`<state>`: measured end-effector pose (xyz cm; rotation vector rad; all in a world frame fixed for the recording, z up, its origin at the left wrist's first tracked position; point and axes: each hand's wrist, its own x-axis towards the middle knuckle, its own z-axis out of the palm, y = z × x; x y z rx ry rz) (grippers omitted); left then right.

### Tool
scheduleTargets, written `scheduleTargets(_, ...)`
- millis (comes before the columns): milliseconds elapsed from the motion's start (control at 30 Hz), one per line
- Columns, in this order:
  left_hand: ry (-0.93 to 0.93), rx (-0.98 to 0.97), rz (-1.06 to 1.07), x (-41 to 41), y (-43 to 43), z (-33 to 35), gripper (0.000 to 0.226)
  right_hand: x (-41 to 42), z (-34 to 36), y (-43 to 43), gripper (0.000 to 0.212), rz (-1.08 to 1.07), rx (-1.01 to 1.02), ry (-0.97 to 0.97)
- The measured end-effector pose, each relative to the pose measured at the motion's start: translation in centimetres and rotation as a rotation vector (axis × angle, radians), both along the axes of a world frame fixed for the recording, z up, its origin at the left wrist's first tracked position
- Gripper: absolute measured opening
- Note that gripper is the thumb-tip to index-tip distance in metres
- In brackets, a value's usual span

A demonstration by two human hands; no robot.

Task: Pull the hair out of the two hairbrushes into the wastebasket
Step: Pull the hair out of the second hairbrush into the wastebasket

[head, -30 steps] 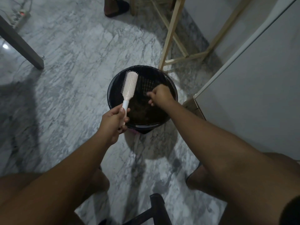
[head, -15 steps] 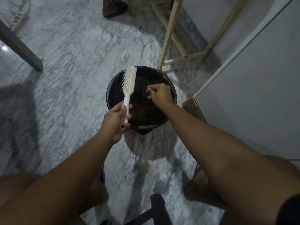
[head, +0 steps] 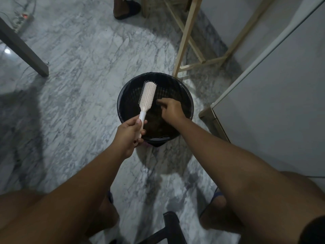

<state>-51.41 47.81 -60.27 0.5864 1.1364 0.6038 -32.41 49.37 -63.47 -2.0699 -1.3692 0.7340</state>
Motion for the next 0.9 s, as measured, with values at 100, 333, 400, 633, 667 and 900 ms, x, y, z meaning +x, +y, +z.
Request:
scheduleTargets(100,0.016,-0.018,0.002,0.0,-0.1,-0.1,0.025,-0.1,0.2,0.1,0.049,0.028,0.002,-0.005)
scheduleTargets(333,0.098,-0.055,-0.003,0.4,-0.6,-0.3,0.023,-1.0,1.5,-0.8,0.068,0.133,-0.136,-0.078)
scheduleTargets(400,0.12,-0.052,-0.025,0.5,-0.6,0.0,0.024,-1.2,2.0,-1.2,0.07,0.141,-0.165,-0.102)
scheduleTargets(633,0.296,-0.017,-0.124,1.8,0.4,-0.8,0.025,-0.9,2.2,-1.2,0.077,0.195,-0.306,-0.257)
scheduleTargets(667,0.307,-0.027,-0.133,2.1,0.6,-1.1,0.025,-0.8,2.0,-1.1,0.078,0.202,-0.324,-0.285)
scheduleTargets(900,0.315,-0.065,-0.14,4.5,1.5,-2.6,0.028,0.0,-0.3,-0.2,0.081,0.253,-0.412,-0.341)
